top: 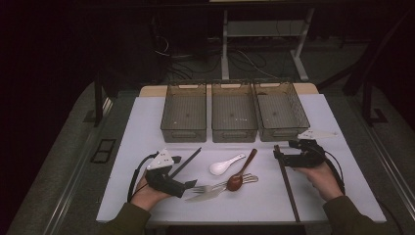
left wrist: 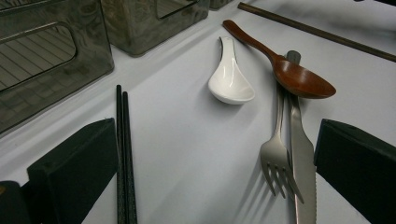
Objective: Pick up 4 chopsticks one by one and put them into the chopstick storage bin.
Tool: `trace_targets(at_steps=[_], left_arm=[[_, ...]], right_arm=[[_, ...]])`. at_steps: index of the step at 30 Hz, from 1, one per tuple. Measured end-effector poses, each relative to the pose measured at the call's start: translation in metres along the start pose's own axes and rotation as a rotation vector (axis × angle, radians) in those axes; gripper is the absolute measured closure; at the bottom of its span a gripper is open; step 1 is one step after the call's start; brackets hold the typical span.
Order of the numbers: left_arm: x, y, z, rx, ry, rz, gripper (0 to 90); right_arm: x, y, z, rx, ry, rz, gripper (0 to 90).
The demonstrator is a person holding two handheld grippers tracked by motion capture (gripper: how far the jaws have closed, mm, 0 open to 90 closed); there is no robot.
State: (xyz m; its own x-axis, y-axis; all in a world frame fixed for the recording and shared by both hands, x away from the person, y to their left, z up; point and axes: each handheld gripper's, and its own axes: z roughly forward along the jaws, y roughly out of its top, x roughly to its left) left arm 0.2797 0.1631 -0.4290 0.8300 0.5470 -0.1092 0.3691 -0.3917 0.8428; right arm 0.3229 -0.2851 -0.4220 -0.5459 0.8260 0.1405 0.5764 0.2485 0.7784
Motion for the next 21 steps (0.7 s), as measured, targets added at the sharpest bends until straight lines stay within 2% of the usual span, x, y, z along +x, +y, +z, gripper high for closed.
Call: trace_targets(at_steps=[4, 5, 6, 7, 9, 10, 15, 21], left_arm=[[0.0, 0.0, 0.0, -0.002, 0.002, -0.001, 0.0], [0.0, 0.0, 0.0, -0.001, 0.002, -0.001, 0.0], [0.0, 0.0, 0.0, -0.002, 0.002, -0.001, 0.0], [0.0, 0.0, 0.0, -0.002, 0.002, -0.002, 0.0], [0.001, 0.0, 0.0, -0.004, 0.003, -0.003, 0.0], [0.001, 0.0, -0.001, -0.005, 0.003, -0.002, 0.0], [0.001, 0.0, -0.001, -0.005, 0.004, -0.003, 0.0], [0.001, -0.001, -0.001, -0.004, 0.005, -0.003, 0.0]], right_arm=[[-0.001, 0.004, 0.006, 0.015, -0.016, -0.005, 26.1], [-0.001, 0.006, 0.01, 0.027, -0.021, -0.009, 31.5], [-0.001, 0.006, 0.01, 0.027, -0.021, -0.009, 31.5], [-0.001, 0.008, 0.014, 0.039, -0.032, -0.016, 37.1], [-0.002, 0.009, 0.016, 0.051, -0.042, -0.021, 38.8], [-0.003, 0.01, 0.021, 0.071, -0.055, -0.02, 42.9], [-0.008, 0.011, 0.031, 0.105, -0.085, -0.005, 50.7], [-0.012, 0.012, 0.042, 0.148, -0.1, 0.017, 58.3]])
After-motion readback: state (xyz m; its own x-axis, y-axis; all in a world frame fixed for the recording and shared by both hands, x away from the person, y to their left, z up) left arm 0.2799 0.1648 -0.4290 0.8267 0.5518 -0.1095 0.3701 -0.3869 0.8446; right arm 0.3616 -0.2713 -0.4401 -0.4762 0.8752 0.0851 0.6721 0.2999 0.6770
